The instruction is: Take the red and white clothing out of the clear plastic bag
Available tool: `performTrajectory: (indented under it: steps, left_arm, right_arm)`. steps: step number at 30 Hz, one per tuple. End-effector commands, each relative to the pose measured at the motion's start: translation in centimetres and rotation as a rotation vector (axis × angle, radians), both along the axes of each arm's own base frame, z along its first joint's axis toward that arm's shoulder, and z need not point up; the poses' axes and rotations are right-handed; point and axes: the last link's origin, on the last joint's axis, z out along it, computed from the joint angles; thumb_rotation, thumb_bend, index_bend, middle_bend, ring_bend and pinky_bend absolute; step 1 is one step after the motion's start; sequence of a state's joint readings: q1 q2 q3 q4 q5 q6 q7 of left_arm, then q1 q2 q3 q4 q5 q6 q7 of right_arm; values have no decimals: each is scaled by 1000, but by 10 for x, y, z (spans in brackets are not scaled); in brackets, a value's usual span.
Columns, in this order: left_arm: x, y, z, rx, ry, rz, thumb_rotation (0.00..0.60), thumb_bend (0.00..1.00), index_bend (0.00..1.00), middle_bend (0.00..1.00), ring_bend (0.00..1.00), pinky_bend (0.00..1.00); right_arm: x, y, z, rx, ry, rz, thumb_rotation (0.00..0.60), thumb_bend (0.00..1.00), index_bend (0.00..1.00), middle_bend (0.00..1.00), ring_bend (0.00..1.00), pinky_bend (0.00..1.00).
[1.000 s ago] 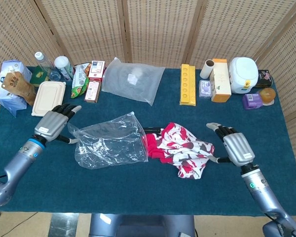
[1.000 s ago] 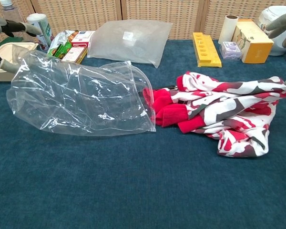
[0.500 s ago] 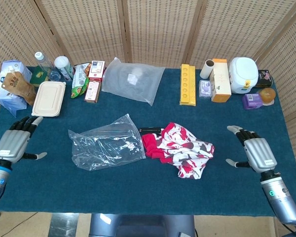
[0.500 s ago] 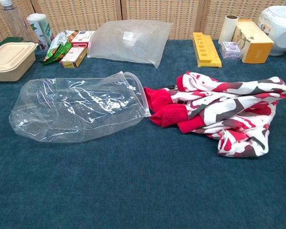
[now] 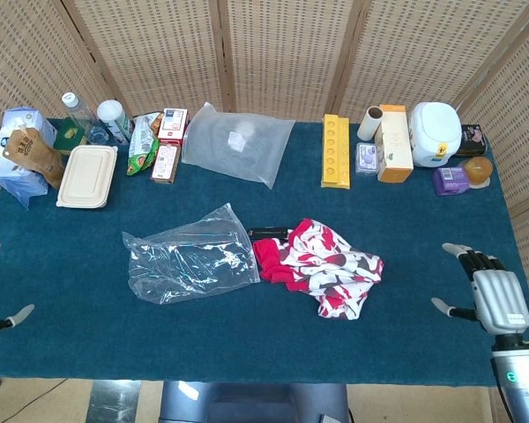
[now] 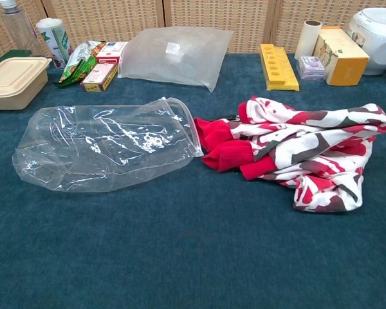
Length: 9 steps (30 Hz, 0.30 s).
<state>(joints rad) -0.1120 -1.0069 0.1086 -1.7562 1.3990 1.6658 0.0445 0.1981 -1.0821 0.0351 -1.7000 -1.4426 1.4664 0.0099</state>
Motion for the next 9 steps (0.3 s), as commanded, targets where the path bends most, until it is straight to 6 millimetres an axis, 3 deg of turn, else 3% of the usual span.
performTrajectory:
  steps: [1, 9]
  left_arm:
    - [8, -33, -9, 38, -67, -53, 473, 67, 83, 70, 8, 113]
    - [19, -30, -13, 35, -72, -89, 472, 68, 89, 71, 8, 113]
  right_arm:
    - [-2, 13, -1, 3, -4, -13, 541, 114, 237, 286, 315, 300]
    - [-6, 20, -2, 7, -17, -25, 540, 114, 261, 295, 319, 300]
